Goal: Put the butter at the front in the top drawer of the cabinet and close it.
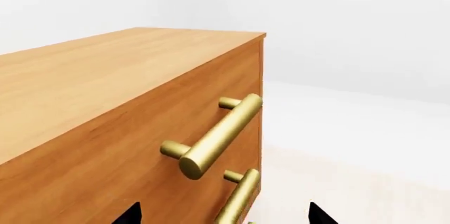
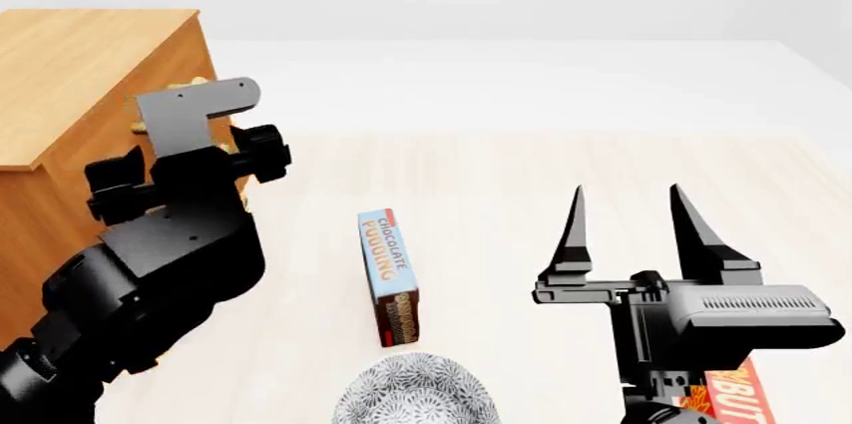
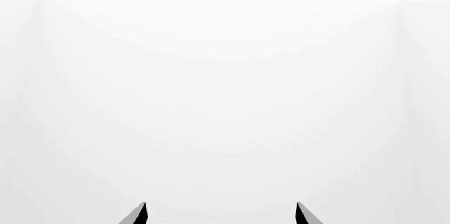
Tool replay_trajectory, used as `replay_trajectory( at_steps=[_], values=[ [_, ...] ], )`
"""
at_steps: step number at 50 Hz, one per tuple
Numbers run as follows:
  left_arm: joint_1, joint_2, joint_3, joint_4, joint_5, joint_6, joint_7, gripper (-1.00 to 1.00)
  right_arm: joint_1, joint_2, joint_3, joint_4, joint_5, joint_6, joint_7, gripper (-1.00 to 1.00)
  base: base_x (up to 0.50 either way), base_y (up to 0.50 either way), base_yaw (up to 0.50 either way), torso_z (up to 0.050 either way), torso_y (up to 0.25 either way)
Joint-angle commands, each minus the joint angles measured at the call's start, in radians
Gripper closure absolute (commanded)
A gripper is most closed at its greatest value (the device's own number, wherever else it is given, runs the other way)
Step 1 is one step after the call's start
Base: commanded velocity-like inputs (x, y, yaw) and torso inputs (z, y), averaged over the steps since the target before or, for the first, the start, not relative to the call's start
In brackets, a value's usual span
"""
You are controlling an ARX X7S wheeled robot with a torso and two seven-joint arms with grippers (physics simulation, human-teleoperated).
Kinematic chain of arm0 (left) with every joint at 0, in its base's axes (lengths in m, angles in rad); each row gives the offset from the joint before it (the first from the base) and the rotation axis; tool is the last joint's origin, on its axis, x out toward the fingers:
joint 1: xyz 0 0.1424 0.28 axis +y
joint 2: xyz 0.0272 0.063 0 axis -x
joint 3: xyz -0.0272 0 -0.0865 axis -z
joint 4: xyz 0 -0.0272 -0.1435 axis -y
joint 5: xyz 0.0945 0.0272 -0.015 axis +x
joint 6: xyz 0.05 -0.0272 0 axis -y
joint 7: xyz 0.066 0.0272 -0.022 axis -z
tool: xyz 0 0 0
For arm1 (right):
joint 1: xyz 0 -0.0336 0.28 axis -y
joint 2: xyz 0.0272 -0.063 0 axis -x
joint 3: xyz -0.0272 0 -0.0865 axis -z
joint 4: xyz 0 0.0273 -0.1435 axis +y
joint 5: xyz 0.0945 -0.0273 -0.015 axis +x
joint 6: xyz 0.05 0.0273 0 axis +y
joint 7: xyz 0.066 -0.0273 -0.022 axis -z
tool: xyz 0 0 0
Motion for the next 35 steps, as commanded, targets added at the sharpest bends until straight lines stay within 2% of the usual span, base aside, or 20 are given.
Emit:
replay_trajectory(
  at_steps=[1,14,35],
  values=[
    [0.004,-0.015,0.006,0.118,-0.013,-0.007,0.012,-1.0,0.002,0.0,-0.002,0.001,0.0,0.0,0.001,-1.0,0.0,0.0,0.0,0.0,0.0],
    [-0.003,-0.033,0.029,0.192,0.02,0.059,0.215,-1.0,0.002,0.001,-0.002,-0.002,0.002,0.0,0.004,-1.0,0.0,0.0,0.0,0.0,0.0],
    [0.034,-0.056,0.011,0.251,-0.033,0.12,0.368,-1.0,0.003,0.003,-0.005,-0.007,0.002,0.003,0.008,-1.0,0.0,0.0,0.0,0.0,0.0]
  ],
)
